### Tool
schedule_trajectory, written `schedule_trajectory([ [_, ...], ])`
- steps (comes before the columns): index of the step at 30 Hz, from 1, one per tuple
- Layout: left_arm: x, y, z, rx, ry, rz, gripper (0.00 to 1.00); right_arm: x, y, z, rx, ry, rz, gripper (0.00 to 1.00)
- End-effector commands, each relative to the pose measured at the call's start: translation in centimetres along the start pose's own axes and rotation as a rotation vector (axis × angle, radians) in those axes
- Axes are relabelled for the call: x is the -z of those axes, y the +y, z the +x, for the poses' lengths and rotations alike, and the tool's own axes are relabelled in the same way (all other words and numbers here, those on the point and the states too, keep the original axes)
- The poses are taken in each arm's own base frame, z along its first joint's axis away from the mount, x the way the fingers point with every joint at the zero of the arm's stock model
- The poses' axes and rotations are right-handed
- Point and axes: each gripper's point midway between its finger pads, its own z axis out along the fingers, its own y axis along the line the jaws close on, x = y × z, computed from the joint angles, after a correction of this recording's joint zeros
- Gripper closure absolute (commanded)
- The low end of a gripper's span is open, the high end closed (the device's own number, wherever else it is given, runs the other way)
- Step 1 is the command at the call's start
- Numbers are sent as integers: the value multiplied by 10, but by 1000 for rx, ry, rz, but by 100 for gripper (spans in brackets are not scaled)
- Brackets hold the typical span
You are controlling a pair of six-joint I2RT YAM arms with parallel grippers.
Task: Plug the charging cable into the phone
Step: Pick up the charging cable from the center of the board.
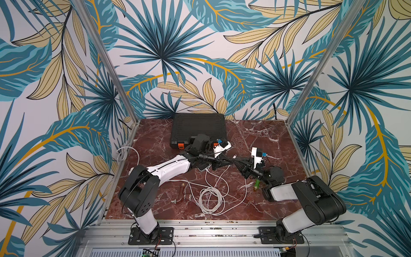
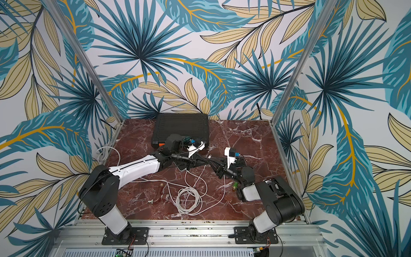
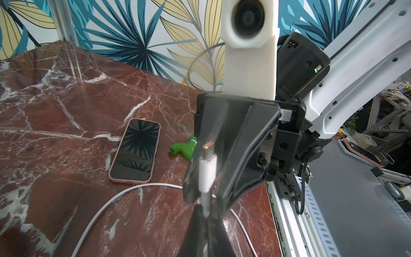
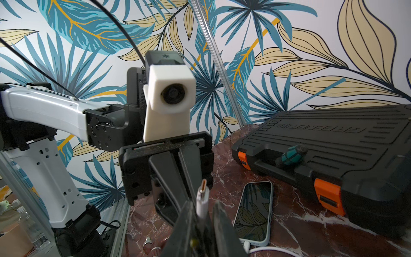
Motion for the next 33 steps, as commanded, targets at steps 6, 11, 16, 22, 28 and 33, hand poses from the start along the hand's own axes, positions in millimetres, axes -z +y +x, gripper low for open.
schedule_trajectory([
  [6, 11, -8, -13, -33, -46, 15, 100, 1, 34, -35, 162, -146, -120, 87],
  [11, 9, -7, -9, -25, -40, 17, 100, 0, 34, -38, 167, -154, -119, 84],
  [16, 10, -8, -10, -24, -45, 22, 100, -2, 33, -38, 161, -154, -121, 83],
  [22, 9, -8, -9, -21, -44, 26, 100, -3, 34, -37, 158, -147, -132, 85],
  [28, 9, -8, -12, -22, -49, 27, 100, -3, 34, -33, 149, -133, -139, 89],
  [33, 9, -5, -8, -6, -41, 13, 92, -3, 35, -34, 162, -136, -142, 97],
])
